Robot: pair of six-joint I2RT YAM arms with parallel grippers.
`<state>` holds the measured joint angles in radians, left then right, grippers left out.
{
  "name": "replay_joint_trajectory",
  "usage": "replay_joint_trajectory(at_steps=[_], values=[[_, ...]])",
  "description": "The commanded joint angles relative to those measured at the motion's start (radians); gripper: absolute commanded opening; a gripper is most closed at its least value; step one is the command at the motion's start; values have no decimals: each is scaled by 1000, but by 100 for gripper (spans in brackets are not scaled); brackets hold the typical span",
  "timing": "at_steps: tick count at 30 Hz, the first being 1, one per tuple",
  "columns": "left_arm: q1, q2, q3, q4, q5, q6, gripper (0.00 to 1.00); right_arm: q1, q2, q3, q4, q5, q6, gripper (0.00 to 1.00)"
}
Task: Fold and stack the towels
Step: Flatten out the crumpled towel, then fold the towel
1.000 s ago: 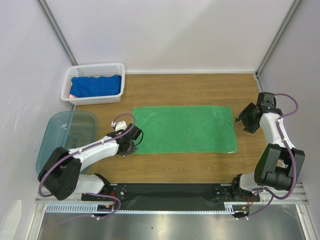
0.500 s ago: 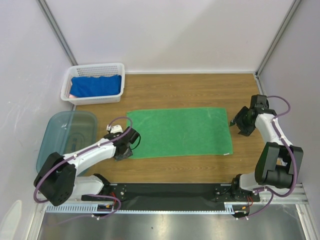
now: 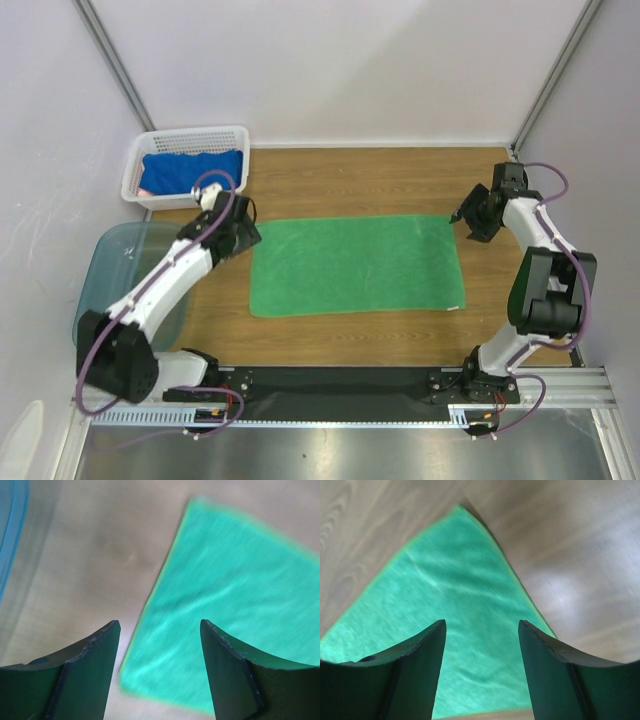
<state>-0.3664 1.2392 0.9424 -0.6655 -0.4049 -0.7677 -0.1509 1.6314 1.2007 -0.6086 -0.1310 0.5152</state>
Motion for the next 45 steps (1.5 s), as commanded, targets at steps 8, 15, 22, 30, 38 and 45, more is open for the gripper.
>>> replay_joint_trajectory(at_steps=[8, 15, 22, 30, 38, 45], values=[[102, 433, 363, 102, 89, 32, 67, 14, 198, 215, 89, -36, 51, 66], [121, 574, 460, 57, 75, -149, 66, 13, 317, 344, 78, -18, 109, 66], [123, 652, 476, 116, 66, -183, 66, 10, 403, 404, 92, -13, 128, 66], [126, 726, 495, 198, 92, -183, 63, 11, 443, 436, 84, -39, 144, 64], [141, 770, 518, 277, 74, -160, 63, 27, 453, 454, 96, -47, 148, 64], [152, 795, 513, 300, 69, -139, 63, 39, 441, 454, 86, -33, 152, 64]])
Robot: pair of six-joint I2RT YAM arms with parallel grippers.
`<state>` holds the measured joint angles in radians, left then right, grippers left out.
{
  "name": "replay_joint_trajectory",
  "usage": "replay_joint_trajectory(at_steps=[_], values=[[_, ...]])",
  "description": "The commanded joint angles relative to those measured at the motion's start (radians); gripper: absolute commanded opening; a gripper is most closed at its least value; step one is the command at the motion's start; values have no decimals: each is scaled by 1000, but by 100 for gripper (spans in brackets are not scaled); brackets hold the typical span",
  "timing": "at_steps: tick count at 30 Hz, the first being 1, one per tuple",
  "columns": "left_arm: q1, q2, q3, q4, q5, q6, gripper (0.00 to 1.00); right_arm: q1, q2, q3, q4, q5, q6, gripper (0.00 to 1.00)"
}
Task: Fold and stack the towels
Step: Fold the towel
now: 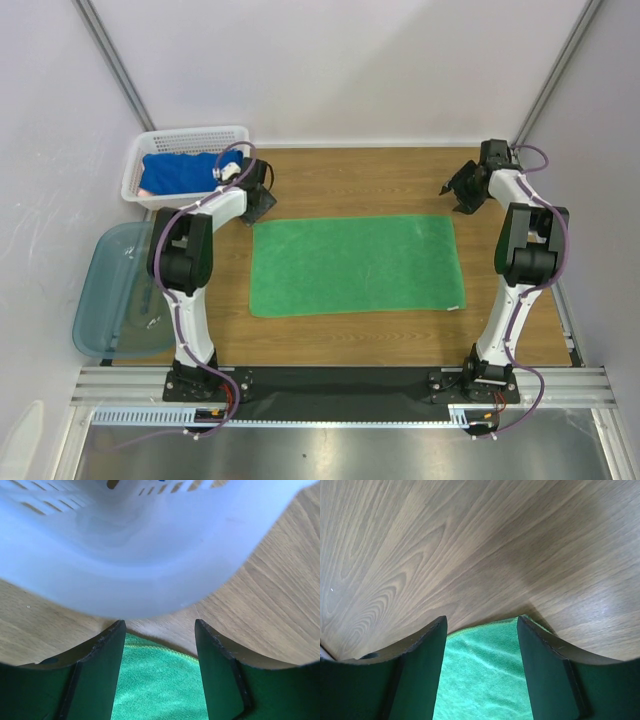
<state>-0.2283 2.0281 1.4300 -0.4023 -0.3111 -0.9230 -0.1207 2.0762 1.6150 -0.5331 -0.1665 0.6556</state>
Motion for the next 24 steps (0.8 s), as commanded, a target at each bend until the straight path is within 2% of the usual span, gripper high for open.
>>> replay_joint_trajectory(at_steps=[1, 5, 10, 12, 16, 24], values=[[18, 1, 21, 46, -20, 21, 63, 10, -5, 43, 16, 2, 12, 64], [23, -45, 1, 95, -25, 70, 62, 36, -8, 77, 22, 1, -10, 64], [23, -186, -95, 204, -13, 232, 64, 110, 2, 137, 18, -1, -73, 64], [21, -268, -147, 194, -10, 281, 65, 118, 1, 151, 22, -18, -92, 64], [23, -431, -311, 146, 30, 306, 66, 211, -1, 195, 15, -60, -172, 65], [21, -762, -580, -15, 147, 254, 66, 403, 36, 267, -30, -80, -166, 65]])
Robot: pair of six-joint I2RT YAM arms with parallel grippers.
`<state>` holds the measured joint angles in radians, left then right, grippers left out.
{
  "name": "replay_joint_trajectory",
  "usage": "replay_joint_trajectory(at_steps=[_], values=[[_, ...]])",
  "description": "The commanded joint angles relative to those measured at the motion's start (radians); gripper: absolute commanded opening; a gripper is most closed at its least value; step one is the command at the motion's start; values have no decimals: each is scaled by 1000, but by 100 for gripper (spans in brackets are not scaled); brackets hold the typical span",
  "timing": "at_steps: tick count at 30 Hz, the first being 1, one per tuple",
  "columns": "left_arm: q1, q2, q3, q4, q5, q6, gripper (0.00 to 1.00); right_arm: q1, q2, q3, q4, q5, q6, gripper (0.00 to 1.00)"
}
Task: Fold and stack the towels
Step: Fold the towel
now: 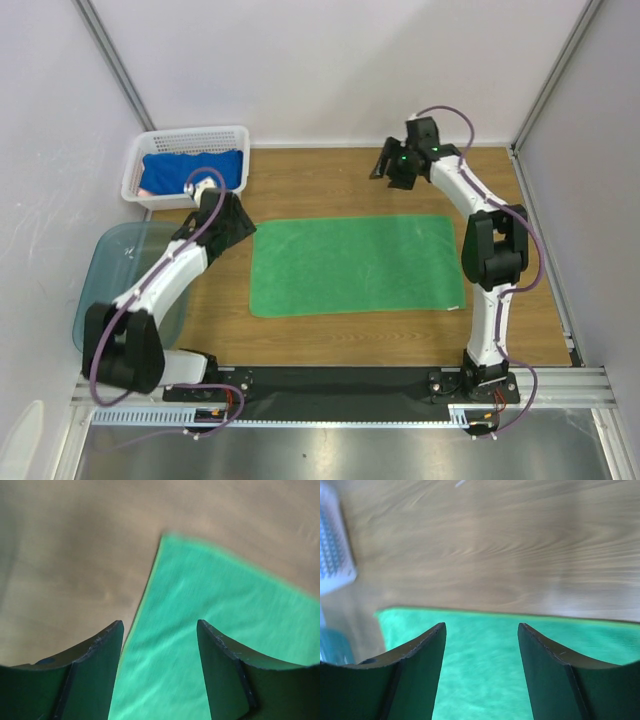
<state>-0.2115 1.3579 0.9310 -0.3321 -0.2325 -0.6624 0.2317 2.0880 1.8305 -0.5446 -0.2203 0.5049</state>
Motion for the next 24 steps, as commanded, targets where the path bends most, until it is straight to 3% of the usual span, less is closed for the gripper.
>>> replay_joint_trajectory(at_steps=[1, 12, 16, 24], values=[[4, -161, -130, -113, 90, -12, 66, 67, 27, 59, -18, -31, -13, 66], [3, -619, -501, -194, 259, -147, 65, 363, 112, 156, -20, 56, 55, 65], [3, -697, -609, -186, 272, -192, 61, 445, 184, 196, 92, 58, 130, 64], [1, -720, -650, -148, 271, -184, 57, 546, 371, 357, 245, -1, 283, 61]])
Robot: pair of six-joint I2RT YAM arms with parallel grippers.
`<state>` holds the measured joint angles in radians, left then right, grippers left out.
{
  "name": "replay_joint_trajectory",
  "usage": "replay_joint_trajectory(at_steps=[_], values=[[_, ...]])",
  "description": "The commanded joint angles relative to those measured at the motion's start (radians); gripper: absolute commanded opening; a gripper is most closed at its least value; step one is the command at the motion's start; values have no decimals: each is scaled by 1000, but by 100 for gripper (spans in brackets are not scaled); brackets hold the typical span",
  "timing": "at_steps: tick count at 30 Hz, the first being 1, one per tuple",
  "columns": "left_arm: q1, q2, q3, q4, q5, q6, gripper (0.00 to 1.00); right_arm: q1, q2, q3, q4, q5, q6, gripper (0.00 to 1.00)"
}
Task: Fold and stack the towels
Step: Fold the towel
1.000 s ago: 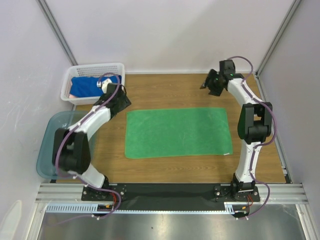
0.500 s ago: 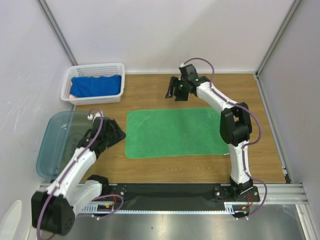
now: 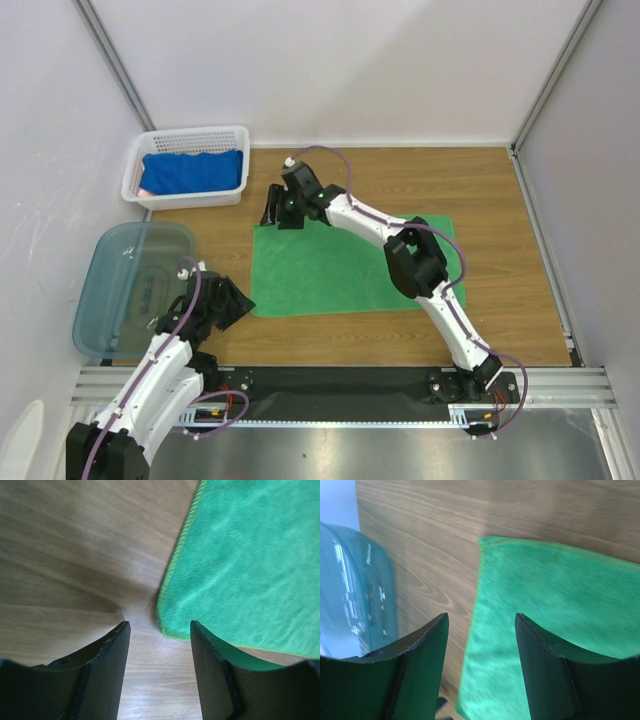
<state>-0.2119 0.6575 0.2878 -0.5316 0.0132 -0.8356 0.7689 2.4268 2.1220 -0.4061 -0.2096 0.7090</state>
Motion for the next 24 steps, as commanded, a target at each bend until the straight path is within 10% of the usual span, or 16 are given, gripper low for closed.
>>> replay_joint_trajectory(at_steps=[1, 24], values=[[2, -28, -16, 67, 31, -7, 57, 15, 43, 79, 134, -8, 92, 61], [0, -91, -98, 121, 59, 21, 51, 64, 105, -25, 211, 191, 204, 59]])
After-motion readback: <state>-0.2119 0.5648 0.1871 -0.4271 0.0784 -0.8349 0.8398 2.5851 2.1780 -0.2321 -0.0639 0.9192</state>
